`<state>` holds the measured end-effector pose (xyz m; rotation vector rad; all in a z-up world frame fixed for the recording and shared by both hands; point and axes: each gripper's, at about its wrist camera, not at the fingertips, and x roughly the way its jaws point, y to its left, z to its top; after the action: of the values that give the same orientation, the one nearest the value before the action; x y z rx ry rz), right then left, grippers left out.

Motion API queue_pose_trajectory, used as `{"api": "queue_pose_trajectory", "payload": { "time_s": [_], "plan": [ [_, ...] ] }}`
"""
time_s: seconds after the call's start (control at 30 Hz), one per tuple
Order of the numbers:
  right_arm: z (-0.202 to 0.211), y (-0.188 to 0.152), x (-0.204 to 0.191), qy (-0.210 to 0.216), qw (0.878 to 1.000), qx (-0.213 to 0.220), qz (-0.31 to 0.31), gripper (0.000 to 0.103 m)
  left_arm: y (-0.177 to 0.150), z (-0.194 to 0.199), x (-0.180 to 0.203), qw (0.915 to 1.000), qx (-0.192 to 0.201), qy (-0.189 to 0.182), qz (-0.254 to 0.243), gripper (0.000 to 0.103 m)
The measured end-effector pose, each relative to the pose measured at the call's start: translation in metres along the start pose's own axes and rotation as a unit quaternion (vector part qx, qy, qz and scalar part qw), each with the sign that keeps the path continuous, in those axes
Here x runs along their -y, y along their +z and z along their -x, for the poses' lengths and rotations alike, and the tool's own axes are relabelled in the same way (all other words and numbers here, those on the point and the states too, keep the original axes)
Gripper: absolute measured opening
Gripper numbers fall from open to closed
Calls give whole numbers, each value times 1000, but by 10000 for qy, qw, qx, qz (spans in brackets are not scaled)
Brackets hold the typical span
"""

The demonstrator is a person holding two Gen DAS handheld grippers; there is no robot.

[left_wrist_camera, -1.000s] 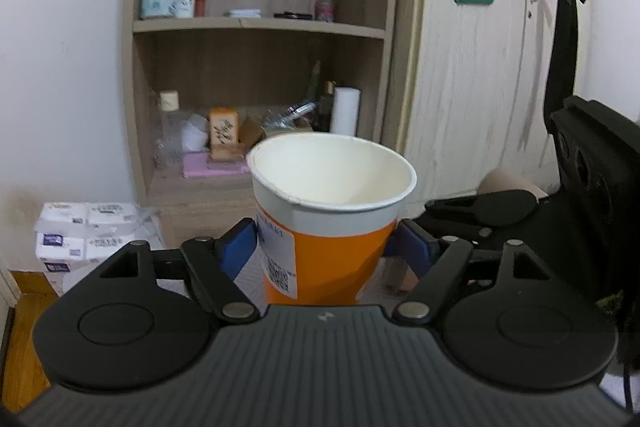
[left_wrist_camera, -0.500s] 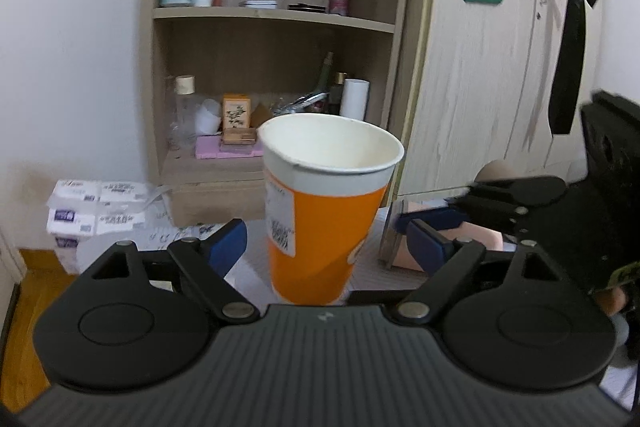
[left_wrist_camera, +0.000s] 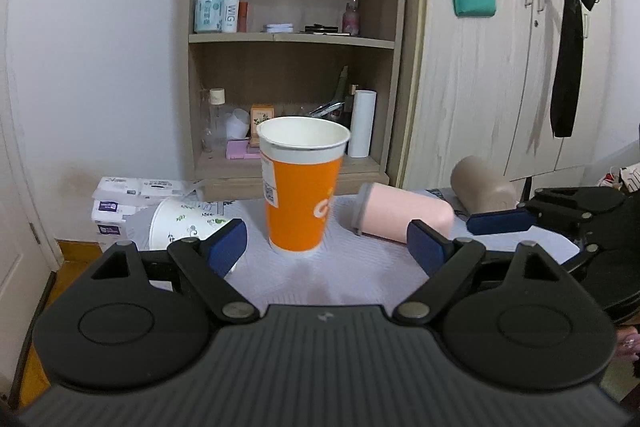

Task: Flip cup upright

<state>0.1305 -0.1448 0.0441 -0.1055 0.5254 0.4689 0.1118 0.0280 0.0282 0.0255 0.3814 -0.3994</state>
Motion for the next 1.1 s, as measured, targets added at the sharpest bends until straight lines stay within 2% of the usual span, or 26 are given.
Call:
{"api": "queue_pose_trajectory", "payload": {
  "time_s": [0.13,0.2,0.53,0.8,1.1],
  "plan": [
    [28,-6,-8,-131,9998,159,-39,84,-4,22,12,9998,22,157,-92,88],
    [42,-8,-10,-230,9993,249,-149,84,-7,32,16,9996,68,242,-109,92],
    [94,-23,-14,-780,9912,798,-715,84,-15,69,29,9979,200,617,54,96],
    [117,-32,-24,-1360,9825,980,-810,84,-24,88,40,9957,306,872,83,100],
    [136,-43,-30,-1966,9690,1092,-1020,84,-29,96,47,9935,185,1122,50,103]
  ]
}}
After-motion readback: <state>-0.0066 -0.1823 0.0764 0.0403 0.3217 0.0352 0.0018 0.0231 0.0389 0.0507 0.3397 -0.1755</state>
